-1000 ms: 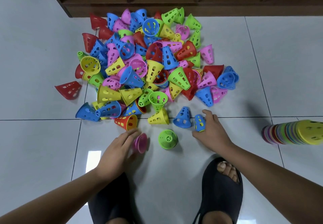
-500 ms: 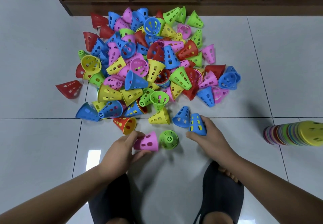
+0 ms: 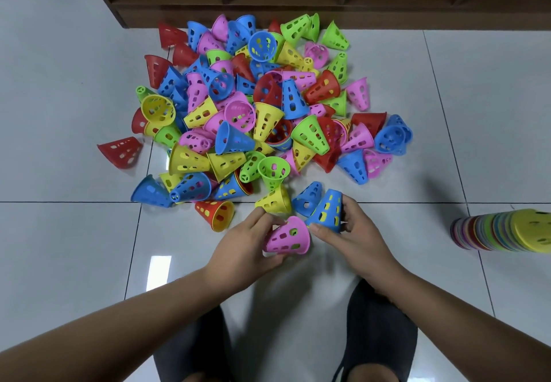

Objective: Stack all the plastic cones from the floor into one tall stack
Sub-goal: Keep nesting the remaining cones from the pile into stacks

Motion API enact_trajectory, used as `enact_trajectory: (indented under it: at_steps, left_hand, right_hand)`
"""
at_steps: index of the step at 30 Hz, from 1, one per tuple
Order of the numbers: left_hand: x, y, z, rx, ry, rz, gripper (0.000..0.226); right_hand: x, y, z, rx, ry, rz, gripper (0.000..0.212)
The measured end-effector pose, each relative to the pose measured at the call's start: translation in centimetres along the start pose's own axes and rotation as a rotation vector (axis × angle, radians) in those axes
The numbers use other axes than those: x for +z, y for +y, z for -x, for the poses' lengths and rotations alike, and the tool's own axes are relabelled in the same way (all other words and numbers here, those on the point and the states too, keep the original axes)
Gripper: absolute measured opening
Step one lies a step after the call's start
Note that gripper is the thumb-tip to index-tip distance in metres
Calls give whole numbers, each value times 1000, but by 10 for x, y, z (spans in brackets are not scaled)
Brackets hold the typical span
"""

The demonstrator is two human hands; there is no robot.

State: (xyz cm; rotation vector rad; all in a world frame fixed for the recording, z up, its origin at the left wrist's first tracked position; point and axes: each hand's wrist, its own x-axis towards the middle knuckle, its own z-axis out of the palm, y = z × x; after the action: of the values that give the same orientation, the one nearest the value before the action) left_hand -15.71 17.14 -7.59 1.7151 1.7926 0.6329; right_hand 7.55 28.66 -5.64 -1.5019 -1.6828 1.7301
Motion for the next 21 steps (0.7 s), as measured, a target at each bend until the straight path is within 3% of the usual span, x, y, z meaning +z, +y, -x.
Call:
enact_trajectory:
  at_steps: [6, 10, 15, 21]
  left_hand:
    - [9, -2, -11, 31, -11, -80, 39]
    - [11, -2, -13, 26, -19, -98, 53]
    - [10, -20, -1, -19, -44, -90, 45]
    - [-12, -52, 18, -23, 95, -264, 47]
  right_hand:
    - [-5, -4, -2, 11, 128, -38, 57]
    - [-1, -5, 0, -17, 98, -35, 60]
    - [6, -11, 11, -114, 29, 103, 77]
    - [20, -17, 15, -201, -46, 275, 83]
